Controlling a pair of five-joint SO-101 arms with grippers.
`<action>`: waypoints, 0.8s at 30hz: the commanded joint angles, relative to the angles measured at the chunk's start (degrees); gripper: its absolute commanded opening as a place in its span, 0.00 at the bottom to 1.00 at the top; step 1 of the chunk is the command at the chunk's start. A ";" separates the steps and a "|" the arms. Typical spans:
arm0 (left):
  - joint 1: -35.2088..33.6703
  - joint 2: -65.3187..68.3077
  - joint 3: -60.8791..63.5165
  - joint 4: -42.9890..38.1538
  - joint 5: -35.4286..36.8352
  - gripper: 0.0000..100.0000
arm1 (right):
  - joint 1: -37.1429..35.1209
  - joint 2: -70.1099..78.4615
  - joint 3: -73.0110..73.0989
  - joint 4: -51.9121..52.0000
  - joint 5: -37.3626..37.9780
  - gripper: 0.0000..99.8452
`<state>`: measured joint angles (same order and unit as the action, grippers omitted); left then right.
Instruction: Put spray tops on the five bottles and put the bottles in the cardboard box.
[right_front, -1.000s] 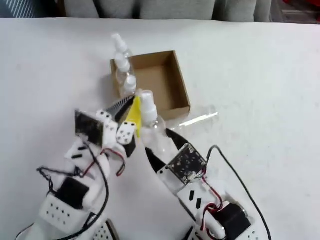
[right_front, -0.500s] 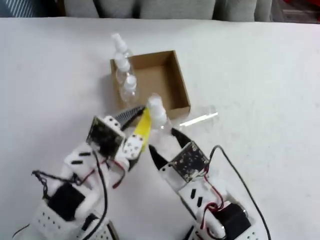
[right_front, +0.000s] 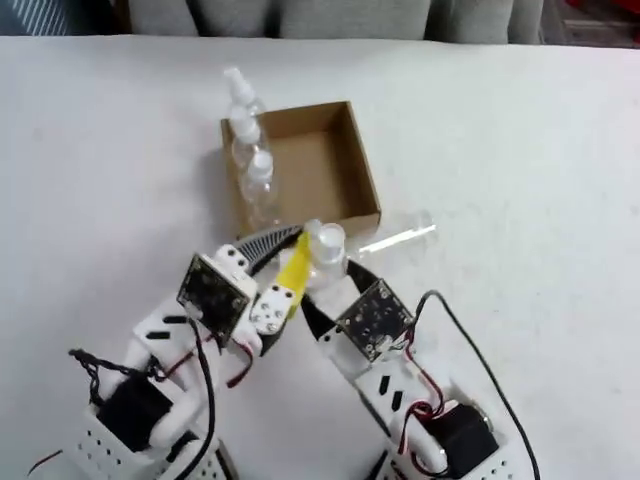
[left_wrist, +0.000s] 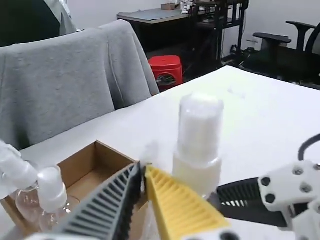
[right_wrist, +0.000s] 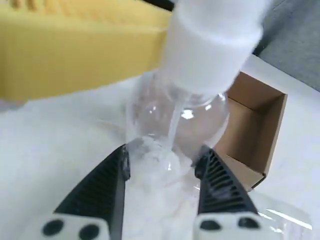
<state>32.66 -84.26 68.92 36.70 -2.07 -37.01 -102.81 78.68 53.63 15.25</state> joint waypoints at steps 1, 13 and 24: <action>-4.70 -0.22 0.18 -3.43 -0.09 0.02 | 6.64 -0.31 -0.62 -2.51 0.53 0.02; -5.67 -0.40 4.22 -3.43 -0.09 0.02 | 27.03 0.22 -0.53 -4.44 3.43 0.01; -5.67 -0.40 10.37 -2.99 -0.09 0.02 | 47.08 0.22 3.08 -5.23 8.35 0.01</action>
<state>27.38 -83.74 77.89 34.95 -2.07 6.95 -102.99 81.32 50.20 22.64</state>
